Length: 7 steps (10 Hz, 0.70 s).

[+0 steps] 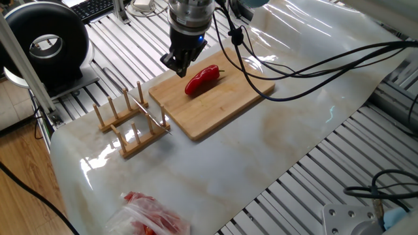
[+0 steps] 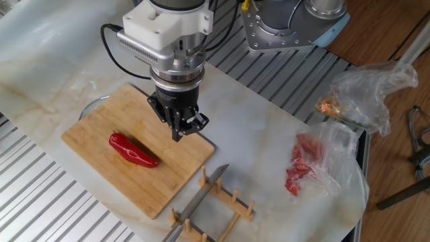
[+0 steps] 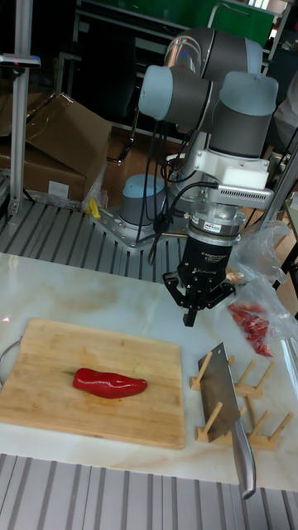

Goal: Chop the chili peppers

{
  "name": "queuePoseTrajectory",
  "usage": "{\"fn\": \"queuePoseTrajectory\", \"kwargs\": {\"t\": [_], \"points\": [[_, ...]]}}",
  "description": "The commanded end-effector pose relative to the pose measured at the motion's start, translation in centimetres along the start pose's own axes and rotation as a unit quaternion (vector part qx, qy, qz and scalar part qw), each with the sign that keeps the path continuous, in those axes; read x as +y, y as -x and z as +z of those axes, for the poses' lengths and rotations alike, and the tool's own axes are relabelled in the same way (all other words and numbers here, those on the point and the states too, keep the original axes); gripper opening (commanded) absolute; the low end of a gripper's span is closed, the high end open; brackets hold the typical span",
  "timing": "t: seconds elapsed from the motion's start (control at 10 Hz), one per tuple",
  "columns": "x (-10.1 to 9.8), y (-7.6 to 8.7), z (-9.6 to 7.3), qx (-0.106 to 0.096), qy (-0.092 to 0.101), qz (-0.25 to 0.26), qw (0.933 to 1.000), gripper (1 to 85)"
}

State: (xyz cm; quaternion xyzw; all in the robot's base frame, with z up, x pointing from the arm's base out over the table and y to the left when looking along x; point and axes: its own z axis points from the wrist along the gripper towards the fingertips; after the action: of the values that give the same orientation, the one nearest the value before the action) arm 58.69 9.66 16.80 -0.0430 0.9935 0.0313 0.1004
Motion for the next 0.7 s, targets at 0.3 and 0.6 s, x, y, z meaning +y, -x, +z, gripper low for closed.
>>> {"fn": "queuePoseTrajectory", "kwargs": {"t": [0.3, 0.6], "points": [[0.4, 1.4, 0.7, -0.019, 0.009, 0.010, 0.9997, 1.3], [-0.2, 1.9, 0.6, -0.031, -0.002, 0.013, 0.9994, 1.3]]}}
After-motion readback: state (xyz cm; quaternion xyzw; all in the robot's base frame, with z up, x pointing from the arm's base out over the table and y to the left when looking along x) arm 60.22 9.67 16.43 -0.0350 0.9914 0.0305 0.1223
